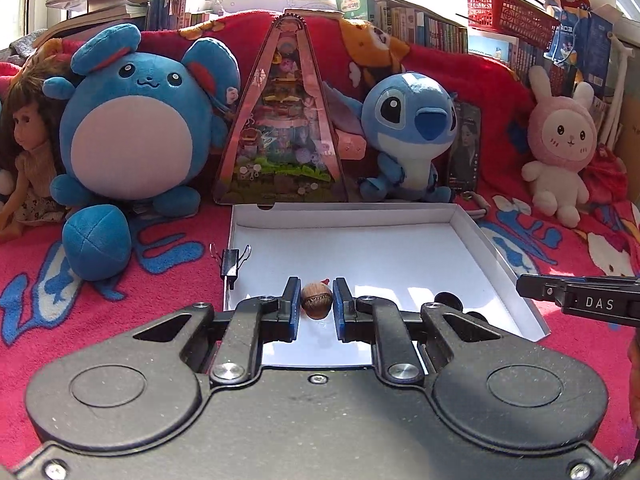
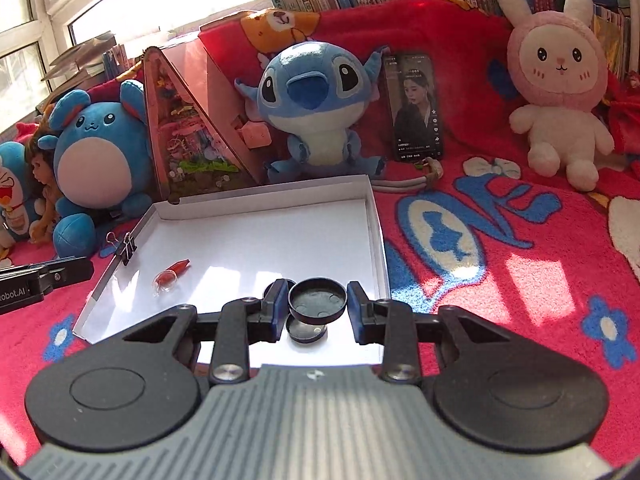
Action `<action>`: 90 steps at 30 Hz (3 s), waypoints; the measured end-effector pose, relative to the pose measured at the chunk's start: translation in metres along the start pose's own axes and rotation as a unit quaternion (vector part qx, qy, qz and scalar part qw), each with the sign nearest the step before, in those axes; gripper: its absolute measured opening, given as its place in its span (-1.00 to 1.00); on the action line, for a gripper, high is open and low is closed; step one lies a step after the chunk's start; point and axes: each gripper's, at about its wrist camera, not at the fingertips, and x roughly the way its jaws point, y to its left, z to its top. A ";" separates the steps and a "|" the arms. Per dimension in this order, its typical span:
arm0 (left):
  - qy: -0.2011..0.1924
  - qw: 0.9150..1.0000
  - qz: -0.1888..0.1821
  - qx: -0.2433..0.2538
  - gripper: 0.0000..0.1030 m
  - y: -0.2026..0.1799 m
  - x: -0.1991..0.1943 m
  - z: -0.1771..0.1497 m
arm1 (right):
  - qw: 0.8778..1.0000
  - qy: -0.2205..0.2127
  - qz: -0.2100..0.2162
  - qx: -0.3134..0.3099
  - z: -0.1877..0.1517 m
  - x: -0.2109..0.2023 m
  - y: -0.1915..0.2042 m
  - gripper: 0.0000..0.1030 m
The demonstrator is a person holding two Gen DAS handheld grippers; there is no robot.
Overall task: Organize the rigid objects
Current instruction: 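Carry the acorn and black lid into the white box and open both grippers, then withdraw both grippers from the box back toward the remaining objects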
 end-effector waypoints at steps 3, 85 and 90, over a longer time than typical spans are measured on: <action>0.021 1.000 0.011 0.007 -0.69 -0.001 0.023 0.016 | 1.000 0.018 -0.002 0.010 0.015 0.017 0.000 -0.28; 0.022 0.999 0.031 0.028 0.62 -0.020 0.045 -0.012 | 1.000 0.018 -0.018 -0.004 -0.004 0.049 0.012 0.68; 0.013 0.999 0.032 0.030 0.62 -0.021 0.036 -0.016 | 1.000 0.008 -0.017 -0.016 -0.007 0.040 0.013 0.72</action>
